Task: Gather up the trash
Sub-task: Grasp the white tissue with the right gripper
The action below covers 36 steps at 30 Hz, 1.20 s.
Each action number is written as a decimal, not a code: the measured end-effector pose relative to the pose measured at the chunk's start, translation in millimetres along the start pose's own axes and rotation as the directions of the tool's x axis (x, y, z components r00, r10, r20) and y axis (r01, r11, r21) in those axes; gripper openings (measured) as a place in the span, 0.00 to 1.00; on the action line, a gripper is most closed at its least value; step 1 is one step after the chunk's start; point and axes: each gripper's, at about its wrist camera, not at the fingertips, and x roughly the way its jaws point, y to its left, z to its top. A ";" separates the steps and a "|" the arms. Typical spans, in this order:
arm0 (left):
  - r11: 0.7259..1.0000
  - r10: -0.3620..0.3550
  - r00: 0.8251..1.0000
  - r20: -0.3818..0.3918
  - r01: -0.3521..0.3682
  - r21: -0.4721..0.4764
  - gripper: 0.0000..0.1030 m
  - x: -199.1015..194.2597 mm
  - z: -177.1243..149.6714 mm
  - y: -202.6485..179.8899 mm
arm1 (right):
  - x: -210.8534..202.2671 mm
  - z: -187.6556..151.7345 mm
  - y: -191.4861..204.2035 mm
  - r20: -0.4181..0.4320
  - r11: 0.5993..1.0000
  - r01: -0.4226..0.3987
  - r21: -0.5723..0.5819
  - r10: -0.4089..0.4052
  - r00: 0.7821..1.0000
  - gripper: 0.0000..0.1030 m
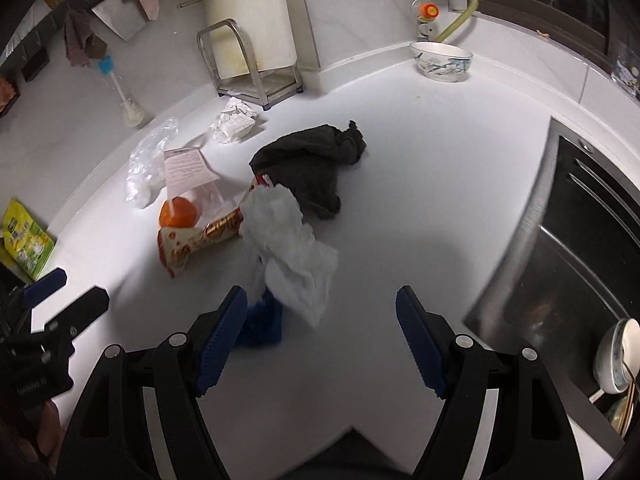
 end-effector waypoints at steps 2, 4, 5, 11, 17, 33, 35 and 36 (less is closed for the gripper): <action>1.000 -0.007 1.000 -0.004 0.007 -0.002 0.93 9.1 1.4 1.6 | 9.6 6.0 2.4 0.002 1.000 -0.001 -0.002 0.001 1.000 0.71; 1.000 -0.011 1.000 -0.009 0.011 -0.005 0.93 17.0 2.4 3.4 | 16.9 11.0 5.5 0.001 1.000 0.002 -0.010 -0.002 1.000 0.71; 1.000 -0.015 1.000 -0.013 0.015 -0.008 0.93 20.6 2.4 4.7 | 22.1 14.6 7.5 0.001 1.000 0.006 -0.017 -0.006 1.000 0.71; 1.000 -0.016 0.999 -0.041 0.015 -0.017 0.93 39.3 1.3 14.0 | 38.9 25.2 15.4 -0.001 0.999 0.016 -0.044 -0.016 1.000 0.71; 1.000 -0.023 0.999 -0.049 0.022 -0.022 0.93 44.8 0.6 19.9 | 48.3 27.4 20.5 0.010 0.997 0.051 -0.057 -0.050 0.999 0.71; 0.999 -0.045 0.999 -0.024 0.045 -0.006 0.93 43.8 8.7 7.8 | 41.0 30.8 24.1 0.008 0.997 -0.026 -0.077 0.027 1.000 0.22; 0.999 -0.050 0.998 -0.024 0.049 -0.005 0.93 43.8 9.0 5.8 | 35.1 31.1 17.9 0.015 0.997 -0.047 -0.054 0.048 0.999 0.21; 0.999 -0.050 0.998 -0.023 0.050 -0.003 0.93 43.8 9.4 4.7 | 32.9 31.4 15.7 0.018 0.998 -0.052 -0.046 0.053 0.998 0.21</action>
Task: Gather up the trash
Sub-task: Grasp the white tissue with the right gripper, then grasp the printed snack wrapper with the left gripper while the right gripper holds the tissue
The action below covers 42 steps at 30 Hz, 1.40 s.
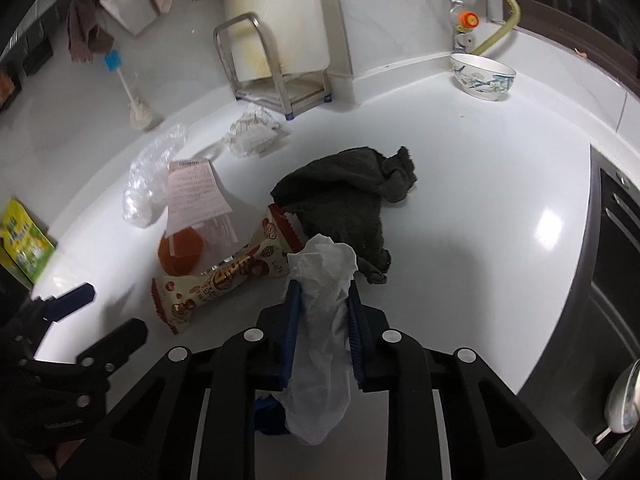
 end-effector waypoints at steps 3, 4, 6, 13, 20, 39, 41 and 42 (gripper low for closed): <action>1.000 -0.002 1.000 -0.002 0.002 0.001 0.93 0.6 0.8 -2.0 | -9.0 -1.5 -6.7 0.010 1.000 -0.002 0.012 0.002 1.000 0.21; 1.000 -0.003 1.000 -0.004 0.003 0.001 0.93 1.4 1.5 -3.0 | -12.0 -2.3 -8.2 -0.024 1.000 0.028 0.000 -0.028 0.999 0.21; 1.000 -0.006 1.000 -0.002 0.006 0.003 0.93 2.7 3.3 -5.5 | -19.5 -4.3 -13.6 -0.016 0.999 0.029 0.015 -0.029 0.999 0.21; 0.999 -0.010 1.000 0.009 0.010 0.033 0.93 12.2 9.6 -18.6 | -42.7 -9.1 -30.2 0.023 0.997 0.004 0.083 -0.006 1.000 0.21; 0.998 -0.022 1.000 0.006 0.021 0.058 0.93 21.5 10.8 -29.9 | -54.8 -16.1 -46.5 0.029 0.993 0.039 0.113 -0.042 0.999 0.21; 0.998 -0.016 1.000 -0.015 0.017 0.058 0.76 46.8 17.1 -49.3 | -60.6 -37.0 -52.1 -0.006 0.985 0.062 0.162 -0.062 0.998 0.21; 0.998 -0.008 1.000 -0.018 0.009 0.060 0.71 46.3 17.2 -49.7 | -59.5 -38.5 -51.1 -0.011 0.984 0.059 0.165 -0.058 0.998 0.21; 0.998 -0.012 1.000 -0.018 0.013 0.056 0.66 45.8 17.5 -48.9 | -59.2 -38.8 -50.8 -0.012 0.984 0.057 0.167 -0.056 0.998 0.21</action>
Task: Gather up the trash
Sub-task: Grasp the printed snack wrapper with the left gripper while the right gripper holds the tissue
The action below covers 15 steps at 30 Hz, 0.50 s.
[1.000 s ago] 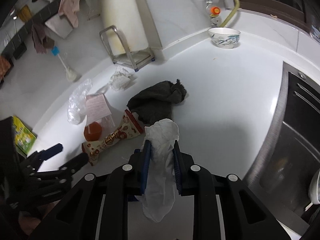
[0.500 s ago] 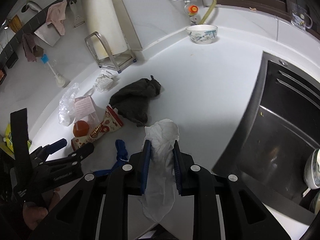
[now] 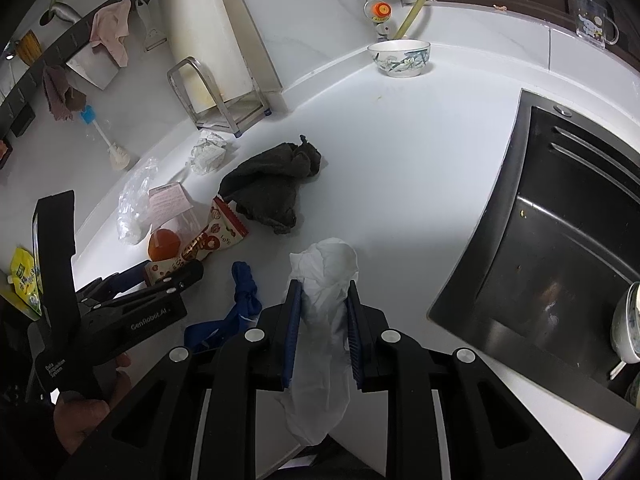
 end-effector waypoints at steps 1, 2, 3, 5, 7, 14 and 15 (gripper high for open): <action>1.000 -0.009 1.000 -0.001 0.009 -0.008 0.63 -0.7 0.1 1.4 | 0.3 -0.8 0.8 -0.002 1.000 -0.001 0.001 0.001 1.000 0.21; 1.000 -0.015 1.000 -0.002 0.015 -0.013 0.59 -1.4 0.2 2.5 | 0.7 -1.3 1.6 -0.005 1.000 0.002 0.000 -0.002 1.000 0.21; 1.000 -0.022 1.000 -0.004 0.022 -0.015 0.54 -1.7 0.2 3.3 | 1.9 -1.8 2.6 -0.011 1.000 0.008 -0.002 -0.008 1.000 0.21; 0.999 -0.050 0.999 -0.018 0.049 -0.014 0.47 -1.7 -0.5 4.4 | 2.9 -2.7 4.1 -0.018 1.000 0.008 0.000 -0.008 1.000 0.21; 0.998 -0.058 0.998 -0.024 0.058 -0.012 0.43 -2.7 -2.0 5.4 | 1.9 -3.1 6.3 -0.018 1.000 0.004 -0.002 -0.005 1.000 0.21; 0.996 -0.083 0.996 -0.016 0.083 -0.026 0.36 -15.0 -7.2 13.2 | -2.6 -3.2 13.0 -0.021 1.000 -0.001 -0.009 0.001 1.000 0.21; 0.996 -0.085 0.996 -0.015 0.084 -0.026 0.36 -17.0 -7.8 14.0 | -3.5 -3.6 14.5 -0.021 1.000 -0.002 -0.011 0.002 1.000 0.21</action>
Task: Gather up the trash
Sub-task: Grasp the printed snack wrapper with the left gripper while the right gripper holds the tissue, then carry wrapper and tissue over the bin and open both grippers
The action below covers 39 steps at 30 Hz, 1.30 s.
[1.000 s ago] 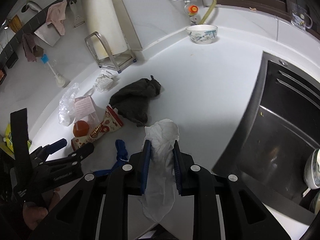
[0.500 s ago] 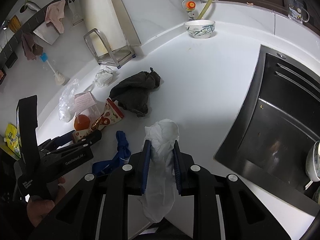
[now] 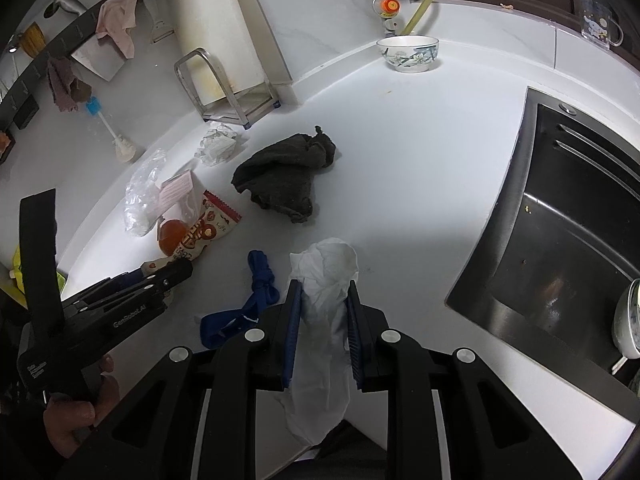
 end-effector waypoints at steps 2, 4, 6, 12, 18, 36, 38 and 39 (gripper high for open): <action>1.000 -0.002 1.000 0.003 0.002 0.000 0.36 -5.4 -1.9 1.4 | -1.7 -0.1 3.2 0.000 1.000 -0.003 -0.003 0.003 1.000 0.21; 1.000 -0.005 1.000 0.006 0.005 0.001 0.36 -10.4 -3.1 2.7 | -3.5 -0.6 6.5 -0.001 1.000 -0.006 -0.008 0.006 1.000 0.21; 1.000 -0.005 1.000 0.007 0.005 0.005 0.36 -14.6 -4.2 3.3 | -5.9 -1.5 9.8 -0.003 1.000 -0.007 -0.011 0.007 1.000 0.21; 1.000 -0.001 1.000 0.012 0.001 0.022 0.35 -31.1 -6.1 5.7 | -17.5 -2.0 17.3 0.010 1.000 -0.020 -0.006 0.020 1.000 0.21; 0.999 0.009 1.000 0.017 -0.009 0.038 0.35 -48.9 -11.8 6.7 | -28.5 -6.8 24.5 0.007 1.000 -0.028 -0.012 0.028 1.000 0.21; 0.996 0.089 0.995 0.055 -0.089 0.004 0.35 -128.7 -52.9 -10.1 | -88.2 -40.0 26.9 -0.011 0.989 -0.115 -0.093 0.115 0.993 0.21; 0.996 0.094 0.994 0.054 -0.094 -0.003 0.35 -137.8 -64.0 -20.3 | -97.5 -47.1 20.7 -0.021 0.986 -0.124 -0.108 0.122 0.992 0.21; 0.995 0.096 0.994 0.053 -0.096 -0.007 0.35 -142.6 -70.6 -26.9 | -101.5 -50.6 18.0 -0.026 0.985 -0.128 -0.112 0.126 0.992 0.21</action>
